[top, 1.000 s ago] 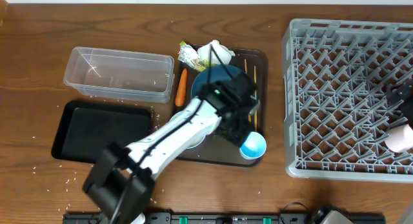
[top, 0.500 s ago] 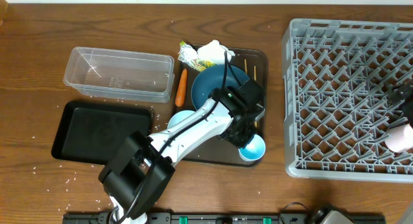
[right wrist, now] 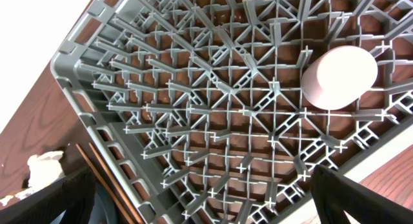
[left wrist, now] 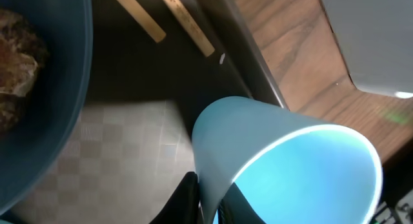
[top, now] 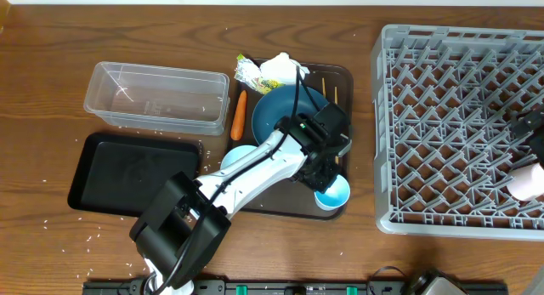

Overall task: Sort waste into correct bins and load items into the dishwasher rack
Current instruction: 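Reach the left gripper to the light-blue cup and grasp it, then lift the blue cup and pass it to the right gripper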

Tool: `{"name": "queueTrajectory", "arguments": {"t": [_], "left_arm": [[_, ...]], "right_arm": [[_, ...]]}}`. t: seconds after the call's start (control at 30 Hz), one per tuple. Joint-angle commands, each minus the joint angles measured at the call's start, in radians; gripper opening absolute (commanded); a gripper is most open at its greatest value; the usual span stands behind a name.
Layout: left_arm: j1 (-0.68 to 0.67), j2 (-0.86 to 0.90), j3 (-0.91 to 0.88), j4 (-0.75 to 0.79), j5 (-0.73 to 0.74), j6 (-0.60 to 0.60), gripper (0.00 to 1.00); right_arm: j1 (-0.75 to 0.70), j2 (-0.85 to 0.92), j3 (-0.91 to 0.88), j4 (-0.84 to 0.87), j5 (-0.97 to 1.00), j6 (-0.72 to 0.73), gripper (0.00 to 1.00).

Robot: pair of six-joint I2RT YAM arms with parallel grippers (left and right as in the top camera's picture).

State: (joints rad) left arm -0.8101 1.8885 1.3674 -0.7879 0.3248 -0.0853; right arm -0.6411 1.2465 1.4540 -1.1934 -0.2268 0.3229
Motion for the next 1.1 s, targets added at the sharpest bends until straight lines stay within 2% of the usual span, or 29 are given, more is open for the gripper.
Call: {"name": "queueTrajectory", "arguments": {"t": [0.0, 0.17, 0.2, 0.23, 0.37, 0.43, 0.53, 0.67, 0.87, 0.93, 1.07], "left_arm": [[-0.001, 0.003, -0.023, -0.003, -0.032, -0.002, 0.12], [-0.002, 0.003, -0.023, 0.008, -0.045, -0.002, 0.15], [-0.001, 0.002, -0.023, 0.006, -0.045, -0.002, 0.08], [-0.001, 0.0, -0.022, 0.003, -0.045, -0.002, 0.06], [0.017, -0.027, 0.043, -0.091, -0.044, -0.006, 0.06], [0.043, -0.062, 0.104, -0.157, -0.045, -0.005, 0.06], [0.098, -0.139, 0.192, -0.23, -0.024, 0.006, 0.06], [0.223, -0.271, 0.231, -0.19, 0.18, 0.044, 0.06], [0.499, -0.349, 0.23, -0.134, 0.677, 0.043, 0.06], [0.572, -0.34, 0.219, -0.123, 0.868, 0.044, 0.06], [0.615, -0.33, 0.212, -0.091, 1.047, 0.044, 0.06]], "right_arm": [[0.014, 0.004, 0.009, -0.003, 0.013, -0.002, 0.99], [0.014, 0.004, 0.009, -0.003, 0.013, -0.002, 0.99], [0.014, 0.004, 0.009, -0.003, 0.013, -0.002, 0.99], [0.014, 0.004, 0.009, -0.003, 0.013, -0.002, 0.99], [0.014, 0.004, 0.009, -0.006, 0.005, -0.009, 0.99], [0.014, 0.004, 0.009, -0.001, -0.073, -0.068, 0.98], [0.014, 0.004, 0.009, 0.0, -0.306, -0.215, 0.93], [0.033, 0.003, 0.009, -0.011, -0.579, -0.379, 0.9], [0.151, 0.003, 0.008, -0.038, -0.934, -0.582, 0.92], [0.23, 0.004, 0.008, -0.029, -1.014, -0.636, 0.93], [0.374, 0.004, 0.008, 0.017, -1.023, -0.639, 0.92]]}}
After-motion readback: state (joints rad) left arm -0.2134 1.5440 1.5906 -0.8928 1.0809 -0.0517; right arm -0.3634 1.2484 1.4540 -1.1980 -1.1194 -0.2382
